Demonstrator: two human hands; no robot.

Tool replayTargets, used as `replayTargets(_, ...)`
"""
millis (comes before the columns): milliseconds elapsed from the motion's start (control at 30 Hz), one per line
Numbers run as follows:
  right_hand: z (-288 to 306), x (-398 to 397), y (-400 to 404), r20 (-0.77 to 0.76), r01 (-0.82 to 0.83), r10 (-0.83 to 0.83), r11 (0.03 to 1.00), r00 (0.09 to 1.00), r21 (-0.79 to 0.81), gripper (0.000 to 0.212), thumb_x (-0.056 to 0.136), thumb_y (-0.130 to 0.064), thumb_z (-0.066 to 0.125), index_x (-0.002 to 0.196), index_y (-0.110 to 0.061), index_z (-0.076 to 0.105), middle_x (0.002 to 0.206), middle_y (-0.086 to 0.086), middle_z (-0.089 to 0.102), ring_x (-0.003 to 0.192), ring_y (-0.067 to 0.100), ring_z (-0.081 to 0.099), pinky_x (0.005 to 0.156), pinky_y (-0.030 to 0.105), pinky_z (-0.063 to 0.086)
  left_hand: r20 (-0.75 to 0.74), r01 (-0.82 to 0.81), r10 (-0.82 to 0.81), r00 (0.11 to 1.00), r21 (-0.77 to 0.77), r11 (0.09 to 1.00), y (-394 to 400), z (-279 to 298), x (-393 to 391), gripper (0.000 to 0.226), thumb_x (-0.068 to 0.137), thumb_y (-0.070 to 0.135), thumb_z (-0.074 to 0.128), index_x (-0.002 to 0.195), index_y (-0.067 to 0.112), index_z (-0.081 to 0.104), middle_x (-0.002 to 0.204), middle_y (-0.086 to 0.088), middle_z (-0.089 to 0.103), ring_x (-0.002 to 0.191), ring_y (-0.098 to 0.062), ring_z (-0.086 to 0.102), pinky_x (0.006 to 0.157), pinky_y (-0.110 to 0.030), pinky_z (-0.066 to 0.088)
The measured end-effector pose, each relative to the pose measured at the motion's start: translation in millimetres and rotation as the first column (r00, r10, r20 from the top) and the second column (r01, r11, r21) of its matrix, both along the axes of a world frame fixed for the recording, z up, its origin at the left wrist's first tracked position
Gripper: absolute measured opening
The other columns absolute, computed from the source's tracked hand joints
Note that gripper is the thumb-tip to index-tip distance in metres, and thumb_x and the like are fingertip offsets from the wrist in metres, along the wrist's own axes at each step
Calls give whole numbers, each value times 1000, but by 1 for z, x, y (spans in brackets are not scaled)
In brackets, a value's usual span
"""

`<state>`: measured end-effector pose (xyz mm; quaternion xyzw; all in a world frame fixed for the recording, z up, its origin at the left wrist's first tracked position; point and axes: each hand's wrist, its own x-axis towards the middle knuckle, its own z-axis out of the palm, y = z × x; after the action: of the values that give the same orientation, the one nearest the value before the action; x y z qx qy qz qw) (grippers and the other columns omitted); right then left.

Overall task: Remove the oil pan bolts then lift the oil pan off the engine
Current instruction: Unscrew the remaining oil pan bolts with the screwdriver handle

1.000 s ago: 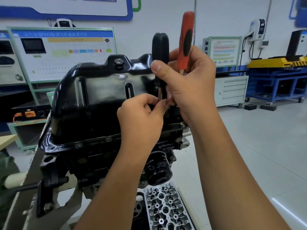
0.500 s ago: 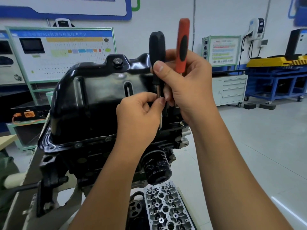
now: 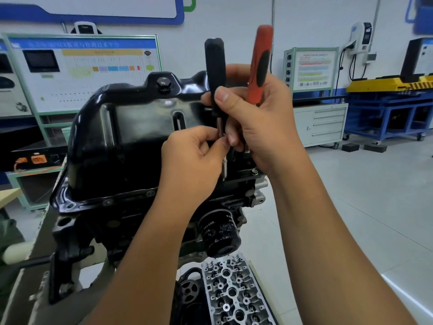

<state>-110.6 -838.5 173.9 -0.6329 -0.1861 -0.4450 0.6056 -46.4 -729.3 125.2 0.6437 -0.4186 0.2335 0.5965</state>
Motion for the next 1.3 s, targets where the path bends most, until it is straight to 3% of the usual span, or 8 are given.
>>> replayTargets(167,-1,2,1,37,147,-145,989,989,-33,31,81,-5,85,105,0,66,82,24,64,47,5,52,45,17,41,-34,-68,67,997,-27,997,-2,-1,1,23,84,26,84,68,21,68,37,12,32,36,-8,25,41,-12,22)
replayTargets(267,0,0,-2,48,132,-133,991,990,15,26,79,-1,86,94,-8,67,79,15,64,48,3,55,47,14,43,-30,-67,67,997,-29,997,-2,-1,1,21,83,28,84,70,22,69,37,13,33,36,-7,27,42,-12,23)
replayTargets(500,0,-2,-2,-10,13,-13,1000,1000,-5,24,94,1,69,117,2,60,93,36,67,34,14,44,38,20,35,-15,-57,57,998,9,998,2,-1,3,19,88,27,77,73,17,71,42,11,28,43,-8,22,44,-18,22)
replayTargets(700,-1,0,-1,12,83,-83,996,996,44,23,82,0,84,93,-6,64,80,22,64,44,4,52,44,16,42,-23,-72,72,997,-4,997,1,-1,-1,16,89,25,80,76,19,73,40,12,31,40,-8,25,44,-15,27)
replayTargets(767,-1,-1,-3,-1,20,-20,999,1000,41,20,88,3,76,102,-3,64,81,19,67,37,9,48,39,19,38,-20,-38,38,999,14,999,2,-1,-1,14,91,23,78,78,19,75,43,12,28,42,-8,22,44,-17,24)
replayTargets(867,-1,-4,-5,-13,-49,49,999,999,-2,25,94,3,69,117,-3,61,92,34,68,34,14,43,38,19,35,-14,-26,26,1000,28,999,2,-1,-2,17,91,21,77,76,16,75,44,11,24,44,-9,19,44,-18,19)
replayTargets(1067,0,-2,-3,17,213,-212,972,977,-102,30,80,-9,87,101,0,67,88,28,69,51,4,52,52,20,43,-32,-108,108,994,-9,994,-2,-2,-4,26,85,29,83,68,17,69,40,11,30,41,-10,23,44,-18,25)
replayTargets(1300,-1,-3,-5,4,72,-72,994,997,-82,24,95,2,67,119,5,63,89,37,65,37,12,45,41,20,38,-17,-72,72,997,9,997,1,-1,-1,23,91,23,77,71,15,70,43,10,28,43,-8,22,45,-21,24)
